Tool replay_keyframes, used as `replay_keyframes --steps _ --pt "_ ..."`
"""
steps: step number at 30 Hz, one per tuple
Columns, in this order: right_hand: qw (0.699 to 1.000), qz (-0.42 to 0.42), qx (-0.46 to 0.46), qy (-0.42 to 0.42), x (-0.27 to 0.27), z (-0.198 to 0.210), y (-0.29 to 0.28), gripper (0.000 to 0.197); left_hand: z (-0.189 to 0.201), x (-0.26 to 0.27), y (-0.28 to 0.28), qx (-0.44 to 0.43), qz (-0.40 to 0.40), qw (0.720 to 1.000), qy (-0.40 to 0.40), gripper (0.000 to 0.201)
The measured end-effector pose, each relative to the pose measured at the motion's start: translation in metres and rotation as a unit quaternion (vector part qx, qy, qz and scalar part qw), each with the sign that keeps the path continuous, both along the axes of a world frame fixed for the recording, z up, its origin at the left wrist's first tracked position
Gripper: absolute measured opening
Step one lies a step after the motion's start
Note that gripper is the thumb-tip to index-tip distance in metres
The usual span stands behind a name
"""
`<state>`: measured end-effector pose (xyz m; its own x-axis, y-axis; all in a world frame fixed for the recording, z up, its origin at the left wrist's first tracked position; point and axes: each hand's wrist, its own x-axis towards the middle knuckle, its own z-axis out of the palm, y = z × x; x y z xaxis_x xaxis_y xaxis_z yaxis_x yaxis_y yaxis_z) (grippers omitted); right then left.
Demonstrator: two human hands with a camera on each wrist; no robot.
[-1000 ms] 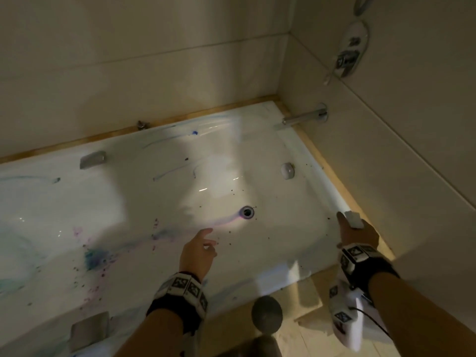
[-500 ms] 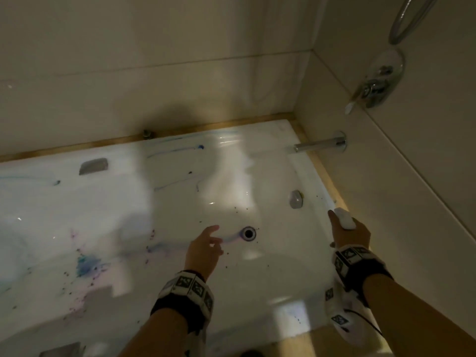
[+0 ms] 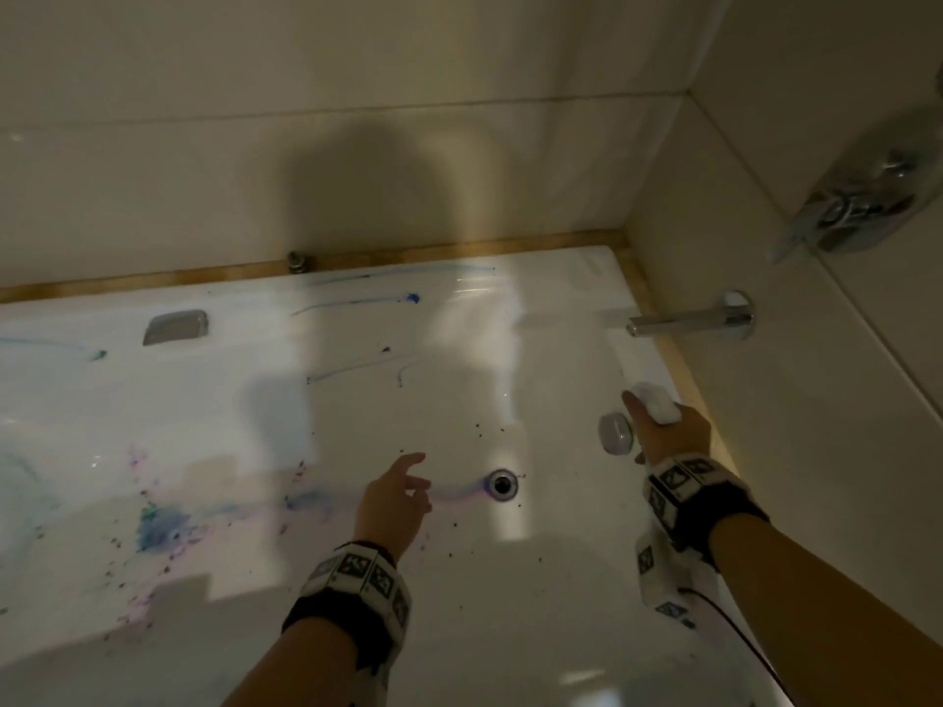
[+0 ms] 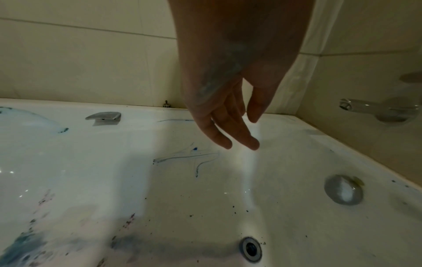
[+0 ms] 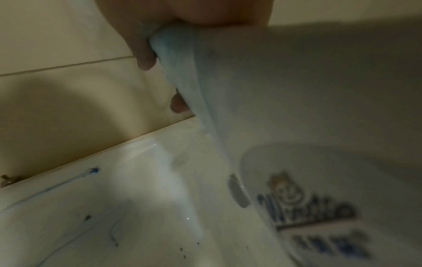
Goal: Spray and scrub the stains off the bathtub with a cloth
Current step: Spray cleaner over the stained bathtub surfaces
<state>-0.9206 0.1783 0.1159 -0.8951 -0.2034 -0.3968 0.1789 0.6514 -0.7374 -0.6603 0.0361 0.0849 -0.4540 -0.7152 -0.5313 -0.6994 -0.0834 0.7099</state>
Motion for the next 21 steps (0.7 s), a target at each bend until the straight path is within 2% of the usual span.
replay_keyframes --steps 1,4,7,13,17,21 --pt "1.0 0.011 -0.015 0.011 -0.005 0.002 -0.014 0.035 0.0 -0.004 -0.006 -0.006 0.002 1.0 0.0 0.043" --pt "0.998 0.029 -0.041 0.026 -0.028 0.012 -0.059 0.05 0.001 -0.017 -0.026 -0.02 0.01 1.0 0.017 0.043" --pt "0.996 0.08 -0.023 0.041 -0.053 0.021 -0.103 0.042 -0.003 -0.025 -0.041 -0.022 0.025 0.999 0.028 0.042" --pt "0.995 0.015 -0.006 0.102 -0.093 0.031 -0.147 0.052 -0.017 -0.017 -0.051 0.005 0.038 0.999 0.025 0.043" --pt "0.996 -0.012 -0.072 0.048 -0.103 0.03 -0.156 0.06 -0.027 -0.008 -0.06 0.014 0.044 0.999 0.009 0.044" --pt "0.996 -0.002 -0.086 -0.011 -0.089 0.026 -0.171 0.042 -0.028 -0.001 -0.066 0.018 0.05 0.999 0.005 0.042"
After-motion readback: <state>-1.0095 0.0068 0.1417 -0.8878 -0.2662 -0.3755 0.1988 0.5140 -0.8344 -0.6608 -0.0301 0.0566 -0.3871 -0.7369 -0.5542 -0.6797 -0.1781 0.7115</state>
